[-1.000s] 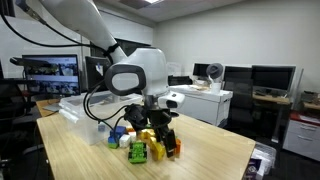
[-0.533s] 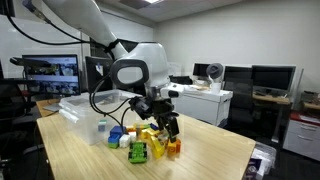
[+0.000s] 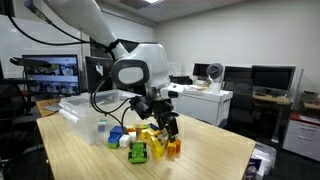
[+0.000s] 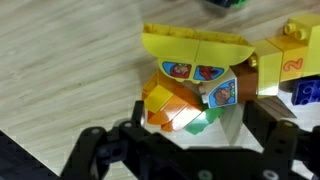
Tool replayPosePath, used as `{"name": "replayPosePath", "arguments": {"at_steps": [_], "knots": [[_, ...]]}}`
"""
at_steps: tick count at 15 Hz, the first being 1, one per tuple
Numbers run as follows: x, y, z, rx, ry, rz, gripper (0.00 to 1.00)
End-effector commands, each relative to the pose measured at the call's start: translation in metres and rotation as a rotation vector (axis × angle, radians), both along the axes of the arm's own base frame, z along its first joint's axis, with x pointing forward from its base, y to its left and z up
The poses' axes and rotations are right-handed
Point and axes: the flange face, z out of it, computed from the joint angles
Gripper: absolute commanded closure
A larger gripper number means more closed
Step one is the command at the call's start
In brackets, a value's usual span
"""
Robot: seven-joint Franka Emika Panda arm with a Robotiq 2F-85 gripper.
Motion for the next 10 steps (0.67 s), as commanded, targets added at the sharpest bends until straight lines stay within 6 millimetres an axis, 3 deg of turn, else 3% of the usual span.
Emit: {"name": "replayPosePath", "arguments": {"at_steps": [1,10], "knots": [[-0.007,0.007,-0.007,0.025,0.022,-0.032,0.0],[-0.03,0.014,-0.034,0.031,0.106,-0.105,0.0]]}}
